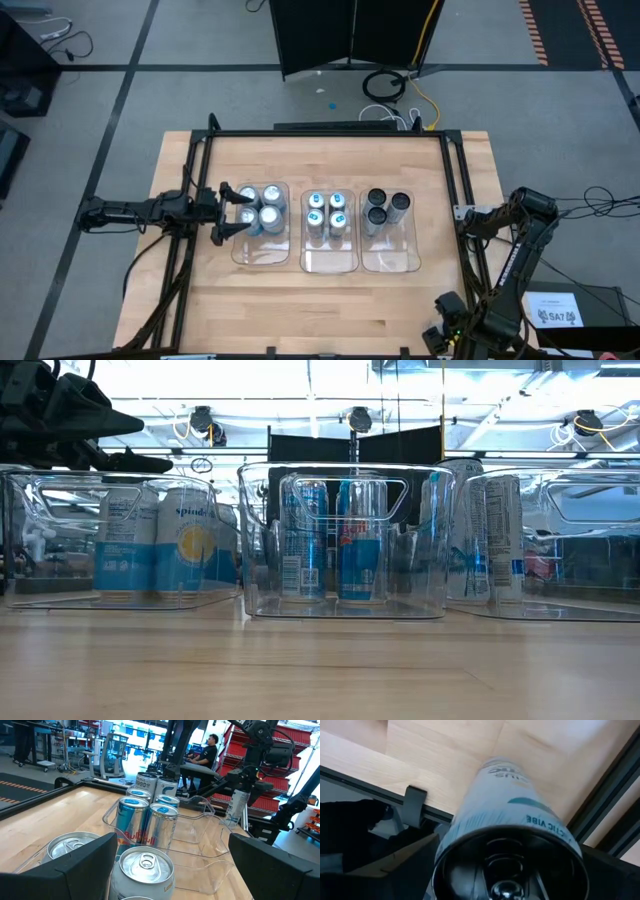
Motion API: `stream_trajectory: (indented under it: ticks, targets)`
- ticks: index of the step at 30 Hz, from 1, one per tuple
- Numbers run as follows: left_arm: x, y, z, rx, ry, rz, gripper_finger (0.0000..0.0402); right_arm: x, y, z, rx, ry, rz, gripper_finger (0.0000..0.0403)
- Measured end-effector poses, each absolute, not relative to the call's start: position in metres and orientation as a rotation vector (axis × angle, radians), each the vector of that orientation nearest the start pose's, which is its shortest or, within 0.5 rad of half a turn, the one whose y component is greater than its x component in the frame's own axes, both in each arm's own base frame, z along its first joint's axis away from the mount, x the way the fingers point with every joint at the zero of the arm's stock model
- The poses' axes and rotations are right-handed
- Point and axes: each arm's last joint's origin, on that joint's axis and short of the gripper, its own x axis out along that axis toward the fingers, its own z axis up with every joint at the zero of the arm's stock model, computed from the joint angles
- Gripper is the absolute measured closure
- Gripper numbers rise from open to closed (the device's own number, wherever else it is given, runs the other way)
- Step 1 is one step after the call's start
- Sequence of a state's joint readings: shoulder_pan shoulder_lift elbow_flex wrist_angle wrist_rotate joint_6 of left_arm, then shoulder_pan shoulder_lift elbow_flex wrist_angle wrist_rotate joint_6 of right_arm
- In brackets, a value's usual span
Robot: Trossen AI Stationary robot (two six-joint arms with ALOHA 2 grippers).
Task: Sort soda cans
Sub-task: Put the white-blue soda can into the right transparent bin
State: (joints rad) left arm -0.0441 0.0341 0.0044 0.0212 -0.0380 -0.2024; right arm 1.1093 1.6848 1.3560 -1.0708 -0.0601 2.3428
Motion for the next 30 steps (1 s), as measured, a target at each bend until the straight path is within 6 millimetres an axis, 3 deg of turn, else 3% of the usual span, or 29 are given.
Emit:
stream_trajectory:
  ticks: [3,13,23,30]
  targets:
    - [0.099,-0.003,0.164,-0.202,0.009,-0.005,0.0012,0.14,0.285,0.248,1.097,1.436,-0.832,0.0047]
    - [0.099,-0.003,0.164,-0.202,0.009,-0.005,0.0012,0.14,0.286,0.249,1.102,1.443,-0.825,0.0161]
    - [0.099,-0.003,0.164,-0.202,0.009,-0.005,0.0012,0.142,0.289,0.251,1.132,1.445,-0.774,0.0148]
    - [0.099,-0.003,0.164,-0.202,0.009,-0.005,0.0012,0.141,0.28,0.266,1.136,1.41,-0.693,0.0157]
